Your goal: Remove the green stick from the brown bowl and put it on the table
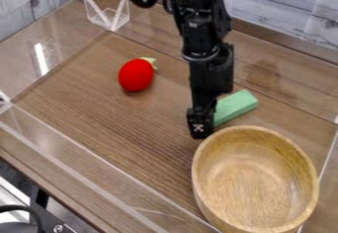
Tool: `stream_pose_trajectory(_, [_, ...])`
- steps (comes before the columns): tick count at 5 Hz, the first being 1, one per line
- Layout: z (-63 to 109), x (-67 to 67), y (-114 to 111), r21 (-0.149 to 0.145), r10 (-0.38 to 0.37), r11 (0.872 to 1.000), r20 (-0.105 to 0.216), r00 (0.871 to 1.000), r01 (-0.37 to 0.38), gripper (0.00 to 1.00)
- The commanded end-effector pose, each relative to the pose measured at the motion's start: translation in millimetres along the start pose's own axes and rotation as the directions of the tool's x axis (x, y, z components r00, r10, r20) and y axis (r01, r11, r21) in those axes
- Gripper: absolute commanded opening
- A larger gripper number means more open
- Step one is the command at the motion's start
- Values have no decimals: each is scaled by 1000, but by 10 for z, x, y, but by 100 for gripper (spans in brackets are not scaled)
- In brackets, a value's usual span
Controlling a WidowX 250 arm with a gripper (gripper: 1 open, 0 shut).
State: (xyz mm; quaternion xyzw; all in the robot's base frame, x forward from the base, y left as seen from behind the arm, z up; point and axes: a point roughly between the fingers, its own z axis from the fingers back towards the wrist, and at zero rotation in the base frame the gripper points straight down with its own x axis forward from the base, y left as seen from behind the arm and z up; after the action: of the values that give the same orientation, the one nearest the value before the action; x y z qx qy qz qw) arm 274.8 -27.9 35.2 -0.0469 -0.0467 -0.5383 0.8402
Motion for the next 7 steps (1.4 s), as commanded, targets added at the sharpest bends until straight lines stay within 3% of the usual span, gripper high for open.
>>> stream_pose_trajectory(1, [51,46,-14,26,-6,1000,12,1000,5,100])
stream_pose_trajectory(2, [31,57,-60,27,-6,1000,13,1000,6,100])
stream_pose_trajectory(4, [304,-40,41,26,-14,1000,14,1000,14,100])
stream_pose_trajectory(5, [226,-37,49,37,30,999,10,999,-30,100])
stream_pose_trajectory(6, [99,-23,41,38,65,997,11,998,-65,0])
stream_pose_trajectory(7, [-2,6,113,37,55,998,10,998,-55,100])
